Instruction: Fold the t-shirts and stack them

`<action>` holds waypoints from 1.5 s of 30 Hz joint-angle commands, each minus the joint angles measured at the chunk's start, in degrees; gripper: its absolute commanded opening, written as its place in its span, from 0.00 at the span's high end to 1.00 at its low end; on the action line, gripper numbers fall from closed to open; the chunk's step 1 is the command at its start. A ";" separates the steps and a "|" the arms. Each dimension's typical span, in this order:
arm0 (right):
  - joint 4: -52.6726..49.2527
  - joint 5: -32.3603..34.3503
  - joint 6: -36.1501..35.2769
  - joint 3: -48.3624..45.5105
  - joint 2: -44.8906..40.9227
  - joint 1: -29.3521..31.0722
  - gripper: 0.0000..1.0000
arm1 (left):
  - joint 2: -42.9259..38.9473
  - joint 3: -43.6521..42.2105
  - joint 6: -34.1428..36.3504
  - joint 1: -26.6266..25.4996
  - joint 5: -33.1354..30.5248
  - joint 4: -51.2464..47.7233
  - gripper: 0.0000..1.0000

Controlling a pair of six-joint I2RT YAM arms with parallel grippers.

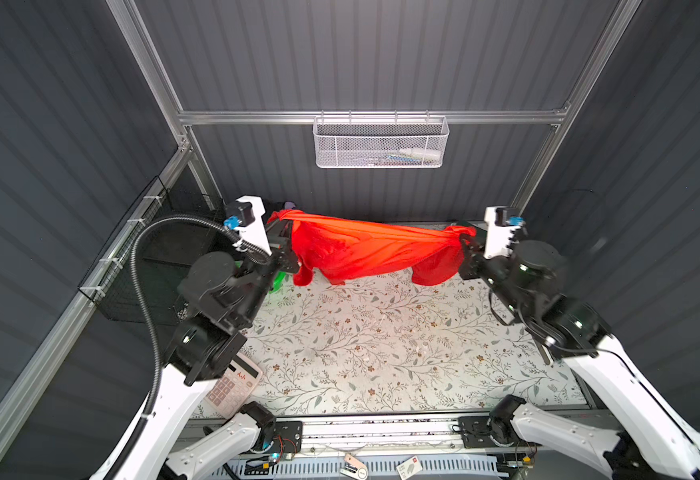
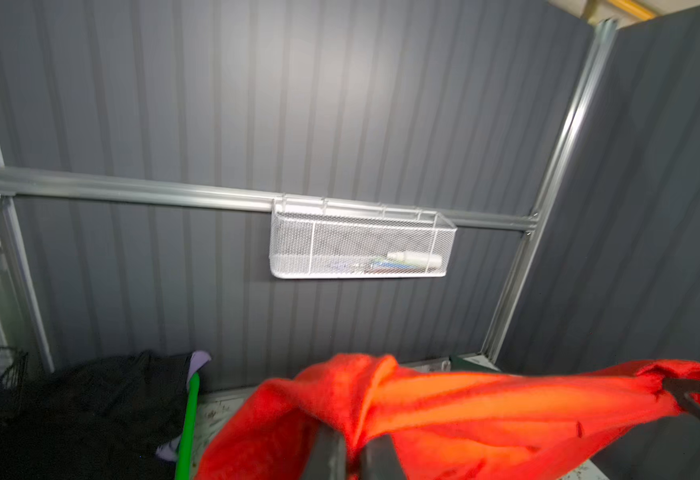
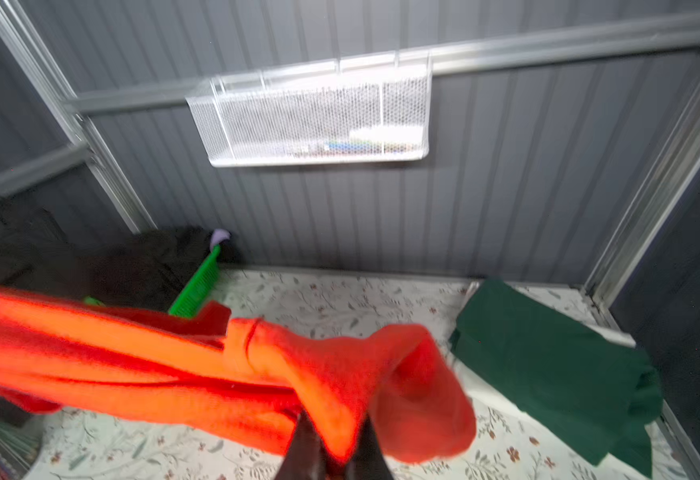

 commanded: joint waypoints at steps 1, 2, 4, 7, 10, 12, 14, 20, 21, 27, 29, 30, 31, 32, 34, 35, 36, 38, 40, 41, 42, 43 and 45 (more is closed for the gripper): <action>-2.55 5.65 -2.85 0.53 -1.25 -0.40 1.00 | -0.01 1.21 1.95 0.84 -0.57 3.49 1.00; -3.58 5.68 -3.31 1.83 -1.06 0.14 1.00 | 0.25 2.27 1.62 0.80 -0.05 2.72 1.00; -5.50 5.71 -3.43 5.11 0.48 0.60 1.00 | 1.14 5.82 0.72 0.80 1.25 1.40 1.00; -6.31 6.85 -4.14 8.04 3.71 0.58 1.00 | 3.13 8.16 0.19 0.84 1.08 0.61 1.00; -4.35 7.96 -5.20 7.54 7.34 0.59 1.00 | 6.85 10.58 0.03 0.80 -4.00 -2.91 1.00; -3.27 7.54 -5.70 6.36 10.44 0.58 1.00 | 9.54 10.16 0.16 0.81 -7.23 -2.93 1.00; -4.35 7.94 -5.31 6.21 15.66 0.38 1.00 | 12.18 8.55 0.65 0.80 -9.41 -2.53 1.00; 0.30 1.77 -1.23 3.77 30.57 -4.64 1.00 | 25.16 1.19 1.21 2.62 -15.11 1.65 1.00; 0.43 -0.21 0.01 4.40 33.12 -5.82 1.00 | 27.98 0.72 -0.13 4.37 -13.62 2.50 1.00; 1.24 -5.68 1.84 15.40 52.56 -9.75 1.00 | 45.62 5.90 -1.50 11.11 -9.72 6.18 1.00; -1.49 -6.91 2.40 20.80 59.09 -10.33 1.00 | 51.78 10.58 1.66 11.41 -10.22 6.04 1.00; -2.87 -7.40 2.62 23.58 61.81 -10.59 1.00 | 55.17 13.25 2.40 11.64 -10.18 5.72 1.00; -3.68 -7.56 3.10 25.74 63.82 -10.79 1.00 | 57.76 15.63 2.70 11.97 -10.17 5.37 1.00; -4.39 -7.82 3.68 27.71 65.77 -11.08 1.00 | 60.66 18.66 2.58 12.28 -9.88 4.20 1.00; -4.49 -8.21 4.60 30.57 68.50 -11.66 1.00 | 65.28 23.71 2.16 12.96 -8.95 2.62 1.00; -4.11 -8.21 4.81 31.53 69.72 -12.09 1.00 | 67.47 25.72 2.05 13.20 -8.60 2.76 1.00; -3.94 -7.71 4.98 32.67 70.91 -12.38 1.00 | 69.49 27.66 2.10 13.34 -8.70 3.13 1.00; -4.58 -6.96 5.17 35.24 73.30 -13.15 1.00 | 73.50 32.43 2.14 13.37 -8.87 1.25 1.00; -6.49 -5.99 5.99 37.85 75.35 -13.85 0.94 | 76.77 37.29 2.30 13.50 -9.07 -1.13 1.00; -8.47 -5.75 6.95 39.41 76.29 -14.26 0.78 | 78.17 39.47 2.60 13.45 -9.25 -2.46 0.72; -11.08 -6.30 7.90 40.91 76.88 -14.68 0.55 | 79.08 41.48 3.05 13.46 -9.32 -4.13 0.25; -13.36 -7.29 8.50 41.74 76.79 -14.99 0.33 | 79.07 42.66 3.21 13.39 -9.22 -5.79 0.09; -14.68 -7.46 9.76 39.04 73.60 -15.04 0.06 | 75.39 39.21 3.19 12.99 -9.16 -5.05 0.00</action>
